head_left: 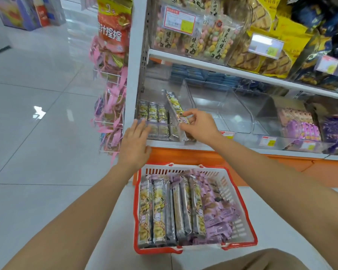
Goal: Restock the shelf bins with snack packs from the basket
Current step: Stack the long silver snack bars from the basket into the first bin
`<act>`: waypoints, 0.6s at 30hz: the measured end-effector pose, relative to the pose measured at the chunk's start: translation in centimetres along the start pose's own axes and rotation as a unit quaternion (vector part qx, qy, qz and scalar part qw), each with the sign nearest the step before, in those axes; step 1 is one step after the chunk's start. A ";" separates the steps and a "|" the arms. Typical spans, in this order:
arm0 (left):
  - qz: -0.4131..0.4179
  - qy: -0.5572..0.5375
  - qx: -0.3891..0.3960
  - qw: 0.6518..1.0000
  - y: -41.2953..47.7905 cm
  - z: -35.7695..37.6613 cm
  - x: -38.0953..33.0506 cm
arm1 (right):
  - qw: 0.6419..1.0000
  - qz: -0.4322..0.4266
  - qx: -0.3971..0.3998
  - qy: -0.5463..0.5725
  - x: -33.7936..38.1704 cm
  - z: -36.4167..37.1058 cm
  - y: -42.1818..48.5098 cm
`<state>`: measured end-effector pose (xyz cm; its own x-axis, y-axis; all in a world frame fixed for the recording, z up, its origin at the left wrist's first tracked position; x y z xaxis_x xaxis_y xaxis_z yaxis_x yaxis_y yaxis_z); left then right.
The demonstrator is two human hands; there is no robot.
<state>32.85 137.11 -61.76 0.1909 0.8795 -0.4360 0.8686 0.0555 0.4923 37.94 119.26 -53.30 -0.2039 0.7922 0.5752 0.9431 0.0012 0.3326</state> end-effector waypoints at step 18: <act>0.050 0.083 -0.001 0.995 0.9 2.7 1.5 | 0.968 -0.008 -0.015 -0.251 0.3 6.2 8.3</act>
<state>35.18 137.26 -64.00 0.1978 0.9467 -0.2543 0.8486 -0.0355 0.5279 47.31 123.27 -54.99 -0.0576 0.9888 0.1376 0.9311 0.0035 0.3648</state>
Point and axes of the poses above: each hand's wrist, its own y-axis towards the middle knuckle, its own z-axis out of the palm, x = y × z, the point moved 10 cm from there along y, towards the middle knuckle, and after that the axes turned 13 degrees about -x, right-handed, at the moved point
